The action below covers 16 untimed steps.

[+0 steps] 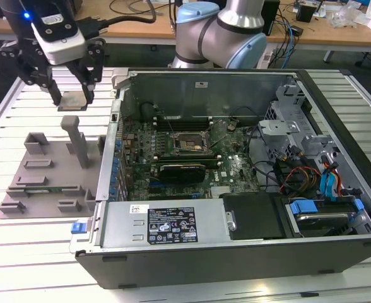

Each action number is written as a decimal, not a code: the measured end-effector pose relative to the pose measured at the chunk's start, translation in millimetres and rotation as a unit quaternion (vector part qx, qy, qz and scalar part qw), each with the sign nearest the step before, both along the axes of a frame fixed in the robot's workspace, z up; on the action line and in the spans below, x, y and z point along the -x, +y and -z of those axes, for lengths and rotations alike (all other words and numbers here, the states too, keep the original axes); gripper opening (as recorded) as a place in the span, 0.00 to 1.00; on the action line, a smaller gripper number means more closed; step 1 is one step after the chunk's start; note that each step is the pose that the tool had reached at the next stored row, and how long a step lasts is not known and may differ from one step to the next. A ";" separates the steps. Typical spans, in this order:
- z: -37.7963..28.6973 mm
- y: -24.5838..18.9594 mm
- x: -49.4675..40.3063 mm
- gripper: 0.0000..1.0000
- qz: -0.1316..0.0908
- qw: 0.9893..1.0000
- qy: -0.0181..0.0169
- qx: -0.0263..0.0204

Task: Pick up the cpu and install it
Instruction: 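Pick up the cpu and move it towards the insertion slot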

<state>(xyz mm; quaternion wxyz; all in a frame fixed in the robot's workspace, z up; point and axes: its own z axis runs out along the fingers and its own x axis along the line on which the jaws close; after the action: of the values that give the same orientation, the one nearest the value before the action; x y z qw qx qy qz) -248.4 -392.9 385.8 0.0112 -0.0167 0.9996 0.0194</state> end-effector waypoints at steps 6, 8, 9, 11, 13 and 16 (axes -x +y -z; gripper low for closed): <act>0.0 0.0 -17.2 0.55 0.000 1.000 0.000 0.000; 0.0 0.0 -24.8 0.55 0.000 1.000 0.000 0.000; 0.0 0.0 -29.3 0.55 0.000 1.000 0.000 0.000; 0.0 0.0 -33.9 0.55 0.000 1.000 0.000 0.000; 0.0 0.0 -45.5 0.55 0.000 1.000 0.000 0.000; 0.0 0.0 -55.4 0.55 0.000 1.000 0.000 0.000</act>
<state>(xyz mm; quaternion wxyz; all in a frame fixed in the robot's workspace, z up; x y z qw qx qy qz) -193.0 -392.9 385.9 0.0111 -0.0167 0.9996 0.0194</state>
